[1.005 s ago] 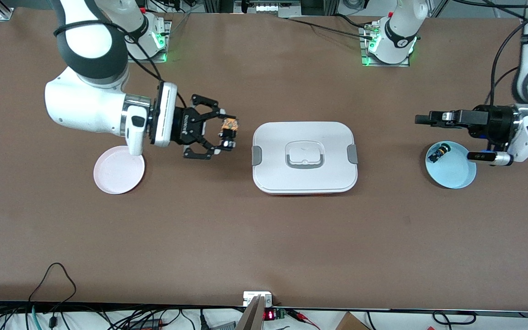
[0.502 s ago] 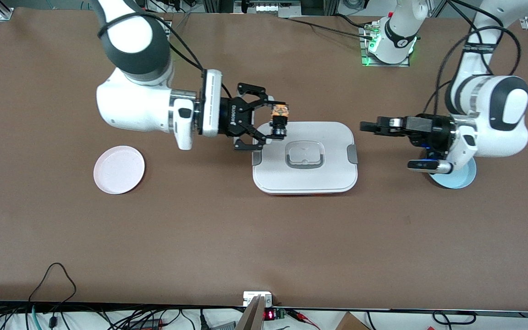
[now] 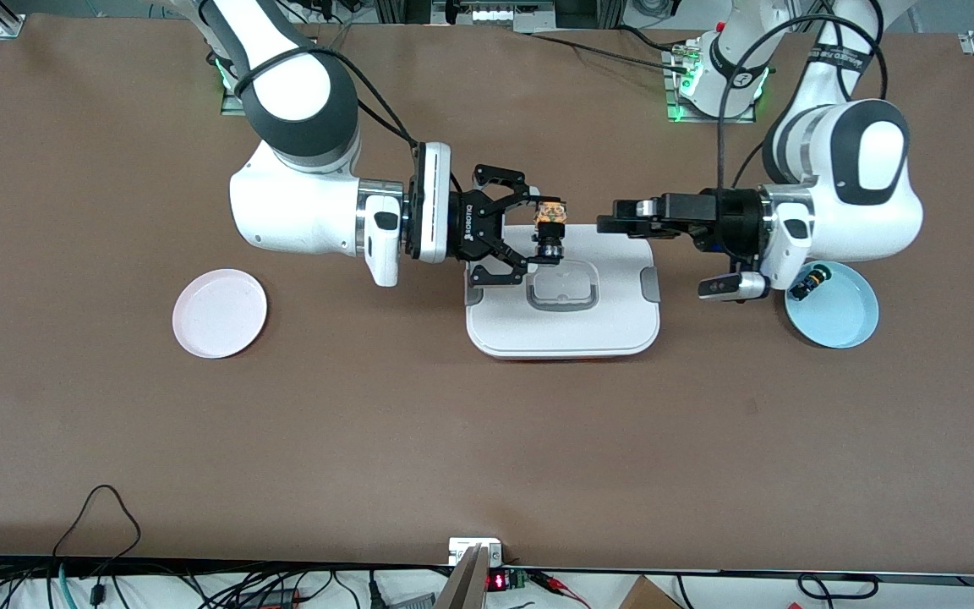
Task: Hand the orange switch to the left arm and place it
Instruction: 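Grasp the switch with the left gripper beside the right gripper, then carry the switch to the blue plate while the right gripper withdraws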
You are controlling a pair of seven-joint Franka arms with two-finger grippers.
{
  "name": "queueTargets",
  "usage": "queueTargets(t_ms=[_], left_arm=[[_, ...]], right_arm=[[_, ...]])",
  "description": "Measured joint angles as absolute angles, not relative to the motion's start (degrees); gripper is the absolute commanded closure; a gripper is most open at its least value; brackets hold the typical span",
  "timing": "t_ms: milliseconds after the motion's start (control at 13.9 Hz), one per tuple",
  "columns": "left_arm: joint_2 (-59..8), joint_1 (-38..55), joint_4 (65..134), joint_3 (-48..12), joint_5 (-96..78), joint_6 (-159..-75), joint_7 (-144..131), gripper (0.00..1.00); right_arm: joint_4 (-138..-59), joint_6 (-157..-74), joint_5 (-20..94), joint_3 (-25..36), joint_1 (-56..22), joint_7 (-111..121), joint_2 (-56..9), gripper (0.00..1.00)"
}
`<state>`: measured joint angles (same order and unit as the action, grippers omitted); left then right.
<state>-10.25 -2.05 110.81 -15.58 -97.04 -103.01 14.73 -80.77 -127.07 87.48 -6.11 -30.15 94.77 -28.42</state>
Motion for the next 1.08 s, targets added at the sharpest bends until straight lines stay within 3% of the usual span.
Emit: queueTargets(t_ms=[359, 502, 718, 933, 1077], left_arm=[[-10.2, -2.0, 111.9, -19.6, -102.0, -108.3, 14.7, 0.01], [-10.2, -1.8, 111.9, -21.5, -103.6, -110.8, 14.7, 0.07], [-10.2, -1.7, 111.9, -21.9, -103.9, -111.6, 14.7, 0.37], [-10.2, -1.7, 111.9, -21.9, -103.9, -111.6, 14.8, 0.59], [-10.2, -1.7, 111.9, -21.9, -103.9, -111.6, 14.8, 0.82]], right_arm=[[-80.7, -127.1, 91.0, -6.1, -30.4, 94.9, -28.4, 0.99], [-80.7, -127.1, 91.0, -6.1, -30.5, 94.9, -28.4, 0.99], [-80.7, -127.1, 91.0, -6.1, -30.8, 94.9, -28.4, 0.99], [-80.7, -127.1, 91.0, -6.1, -31.0, 94.9, -28.4, 0.99], [-80.7, -127.1, 91.0, -6.0, -31.0, 94.9, -28.4, 0.99]])
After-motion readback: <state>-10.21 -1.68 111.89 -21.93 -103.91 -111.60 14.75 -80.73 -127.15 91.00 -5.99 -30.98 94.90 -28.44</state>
